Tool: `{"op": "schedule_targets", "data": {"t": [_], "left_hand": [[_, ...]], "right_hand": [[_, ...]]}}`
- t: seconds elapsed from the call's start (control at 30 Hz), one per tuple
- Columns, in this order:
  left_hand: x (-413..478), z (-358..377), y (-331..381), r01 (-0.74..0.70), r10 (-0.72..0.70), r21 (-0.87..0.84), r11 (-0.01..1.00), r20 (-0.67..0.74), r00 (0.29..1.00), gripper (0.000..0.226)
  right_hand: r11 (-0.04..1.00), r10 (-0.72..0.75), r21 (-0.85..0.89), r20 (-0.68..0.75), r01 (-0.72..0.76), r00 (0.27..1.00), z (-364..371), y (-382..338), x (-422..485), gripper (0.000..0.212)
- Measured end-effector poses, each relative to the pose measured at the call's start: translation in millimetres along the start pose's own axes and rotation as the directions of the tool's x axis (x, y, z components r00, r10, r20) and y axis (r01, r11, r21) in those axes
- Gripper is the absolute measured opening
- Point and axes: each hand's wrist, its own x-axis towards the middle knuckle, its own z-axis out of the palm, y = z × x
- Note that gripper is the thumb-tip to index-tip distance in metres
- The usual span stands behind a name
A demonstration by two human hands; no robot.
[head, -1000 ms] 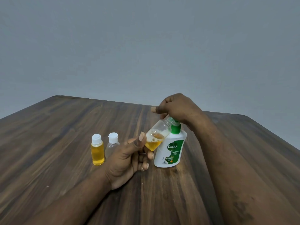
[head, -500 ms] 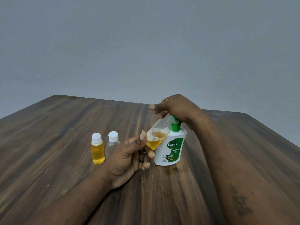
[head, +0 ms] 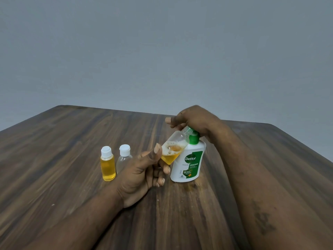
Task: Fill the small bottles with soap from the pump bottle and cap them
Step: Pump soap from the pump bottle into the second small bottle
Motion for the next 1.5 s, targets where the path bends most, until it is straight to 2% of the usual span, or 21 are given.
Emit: {"op": "schedule_targets", "data": {"t": [0.2,0.33,0.47,0.63,0.77,0.83,1.0,1.1,1.3,1.37,1.5], "left_hand": [[-0.5,0.6,0.4,-0.013,0.014,-0.021,1.000,0.018,1.000,0.054],[-0.6,0.0,0.7,0.004,-0.004,-0.004,1.000,0.005,1.000,0.054],[-0.4,-1.0,-0.1,0.019,-0.019,-0.004,1.000,-0.017,1.000,0.055],[-0.5,-0.1,-0.6,0.006,-0.006,-0.011,1.000,-0.002,1.000,0.056],[-0.7,1.1,0.6,0.000,0.000,-0.010,1.000,0.014,1.000,0.054],[-0.9,0.4,0.6,0.006,-0.005,-0.012,1.000,0.017,1.000,0.054],[-0.8,0.2,0.2,0.018,-0.018,-0.005,1.000,-0.017,1.000,0.054],[-0.7,0.4,1.8,0.009,-0.009,-0.002,1.000,-0.011,1.000,0.052],[-1.5,1.3,2.4,0.001,-0.001,-0.022,1.000,0.026,1.000,0.052],[-1.6,1.2,2.4,0.006,-0.005,-0.025,1.000,0.027,1.000,0.051],[-1.4,1.0,1.3,0.014,-0.014,-0.008,1.000,-0.003,1.000,0.052]], "right_hand": [[0.983,-0.175,-0.077,-0.181,0.164,0.968,-0.8,-6.8,-2.2,0.031],[0.989,-0.134,-0.080,-0.103,0.126,0.986,1.4,-4.8,-0.5,0.024],[0.992,-0.054,-0.111,-0.011,0.052,0.998,2.3,-1.9,2.0,0.027],[0.994,-0.109,-0.041,-0.095,0.105,0.990,1.3,-2.8,0.0,0.025],[0.976,-0.202,-0.123,-0.198,0.180,0.959,-1.8,-8.5,-5.5,0.026],[0.977,-0.189,-0.137,-0.176,0.166,0.966,-0.5,-8.8,-4.0,0.024],[0.992,-0.045,-0.117,-0.006,0.044,0.999,2.4,-2.1,0.3,0.030],[0.992,-0.078,-0.098,-0.014,0.076,0.997,2.0,-3.2,-0.3,0.029],[0.976,-0.195,-0.133,-0.178,0.173,0.964,-0.9,-9.0,-4.1,0.028],[0.976,-0.194,-0.127,-0.162,0.175,0.967,0.9,-8.7,-3.0,0.027],[0.987,-0.063,-0.147,-0.013,0.061,0.998,3.1,-2.5,0.8,0.021]]}}
